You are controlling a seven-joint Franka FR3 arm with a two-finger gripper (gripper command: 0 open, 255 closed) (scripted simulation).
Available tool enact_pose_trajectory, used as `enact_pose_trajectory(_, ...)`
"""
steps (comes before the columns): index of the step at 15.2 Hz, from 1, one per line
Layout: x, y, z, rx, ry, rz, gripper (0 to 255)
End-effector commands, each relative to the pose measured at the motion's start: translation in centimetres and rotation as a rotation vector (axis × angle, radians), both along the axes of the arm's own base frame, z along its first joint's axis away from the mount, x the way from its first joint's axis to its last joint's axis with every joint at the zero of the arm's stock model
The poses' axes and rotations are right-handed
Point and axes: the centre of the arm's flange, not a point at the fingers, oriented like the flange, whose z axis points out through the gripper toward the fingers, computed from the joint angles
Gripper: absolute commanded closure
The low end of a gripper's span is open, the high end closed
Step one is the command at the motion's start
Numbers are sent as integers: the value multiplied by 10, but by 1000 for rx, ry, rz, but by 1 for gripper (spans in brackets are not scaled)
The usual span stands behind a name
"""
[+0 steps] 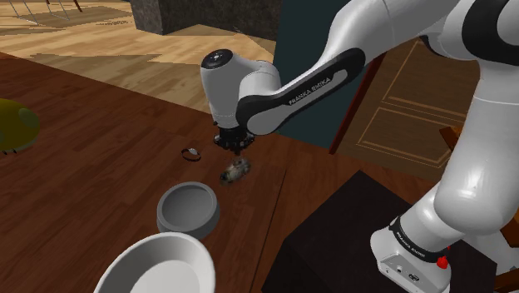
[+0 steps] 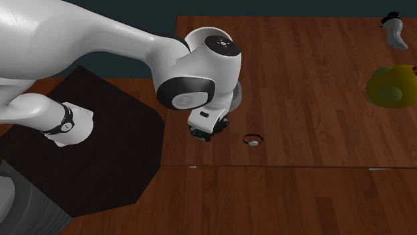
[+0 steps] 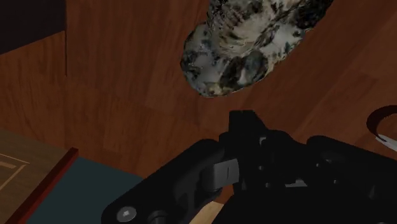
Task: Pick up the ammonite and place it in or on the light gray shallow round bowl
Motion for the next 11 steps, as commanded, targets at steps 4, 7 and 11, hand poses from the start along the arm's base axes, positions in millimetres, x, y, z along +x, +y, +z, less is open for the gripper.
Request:
enact_pose_trajectory(4,39,21,-27,-138,201,-536,0)
enact_pose_trajectory(7,34,15,-41,-138,201,-536,0)
enact_pose_trajectory(11,28,9,-60,-138,201,-536,0)
